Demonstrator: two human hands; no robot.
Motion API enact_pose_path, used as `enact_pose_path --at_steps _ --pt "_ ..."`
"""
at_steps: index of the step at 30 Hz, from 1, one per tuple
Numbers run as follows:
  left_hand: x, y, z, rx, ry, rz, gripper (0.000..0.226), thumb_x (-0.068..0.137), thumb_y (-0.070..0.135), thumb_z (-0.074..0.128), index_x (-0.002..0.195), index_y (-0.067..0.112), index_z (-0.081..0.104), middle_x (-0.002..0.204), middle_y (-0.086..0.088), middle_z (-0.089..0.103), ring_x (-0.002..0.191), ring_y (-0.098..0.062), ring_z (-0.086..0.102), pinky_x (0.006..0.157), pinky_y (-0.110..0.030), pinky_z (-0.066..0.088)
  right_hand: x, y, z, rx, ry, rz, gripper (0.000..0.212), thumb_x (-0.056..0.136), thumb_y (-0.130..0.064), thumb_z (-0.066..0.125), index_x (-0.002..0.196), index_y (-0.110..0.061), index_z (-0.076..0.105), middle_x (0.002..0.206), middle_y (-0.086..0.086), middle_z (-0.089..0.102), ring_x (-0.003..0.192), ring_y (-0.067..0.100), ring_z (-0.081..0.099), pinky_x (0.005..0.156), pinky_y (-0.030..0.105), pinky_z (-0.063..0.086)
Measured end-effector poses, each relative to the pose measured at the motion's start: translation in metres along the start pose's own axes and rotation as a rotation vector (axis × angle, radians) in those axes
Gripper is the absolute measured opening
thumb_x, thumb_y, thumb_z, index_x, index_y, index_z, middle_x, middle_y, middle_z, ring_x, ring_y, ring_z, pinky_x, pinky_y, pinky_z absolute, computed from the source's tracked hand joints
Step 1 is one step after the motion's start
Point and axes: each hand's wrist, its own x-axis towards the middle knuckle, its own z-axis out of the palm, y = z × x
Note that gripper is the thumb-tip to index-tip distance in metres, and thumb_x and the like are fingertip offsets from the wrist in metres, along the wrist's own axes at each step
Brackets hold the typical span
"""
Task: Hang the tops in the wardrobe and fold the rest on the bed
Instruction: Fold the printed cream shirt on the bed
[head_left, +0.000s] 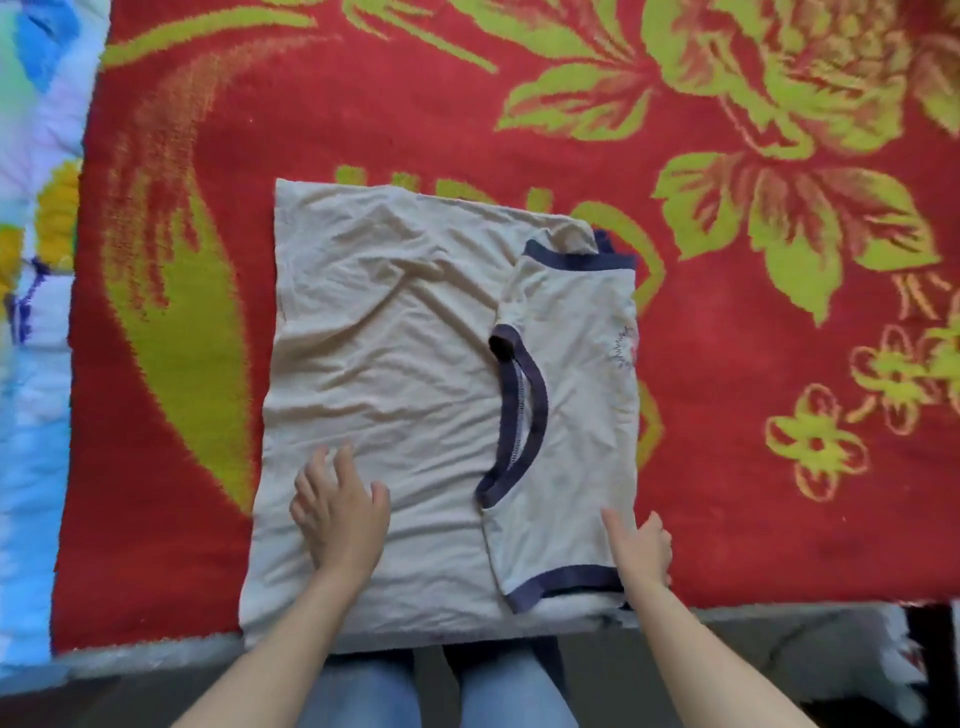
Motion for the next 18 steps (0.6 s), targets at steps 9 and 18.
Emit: enact_pose_path --at_steps 9,18 --pt "0.058 0.188 0.029 0.529 -0.105 0.838 0.061 0.089 0.004 0.045 0.145 0.019 0.027 0.154 -0.012 0.018 0.137 -0.031 0.020 0.103 -0.042 0.025 0.027 0.048 -0.016 -0.045 -0.206 -0.013 0.011 0.081 -0.030 0.059 0.087 -0.020 0.058 0.098 0.005 0.062 0.107 0.028 0.050 0.085 0.035 0.037" --pt "0.110 0.340 0.075 1.266 -0.054 1.300 0.072 0.095 0.013 0.038 0.148 0.039 -0.004 0.155 -0.017 -0.015 0.144 -0.034 -0.005 0.113 -0.045 0.013 0.074 0.067 -0.053 -0.010 -0.678 -0.380 0.050 0.083 -0.023 0.064 0.057 -0.019 0.021 0.059 -0.004 0.018 0.050 0.010 0.018 0.046 0.025 0.014"
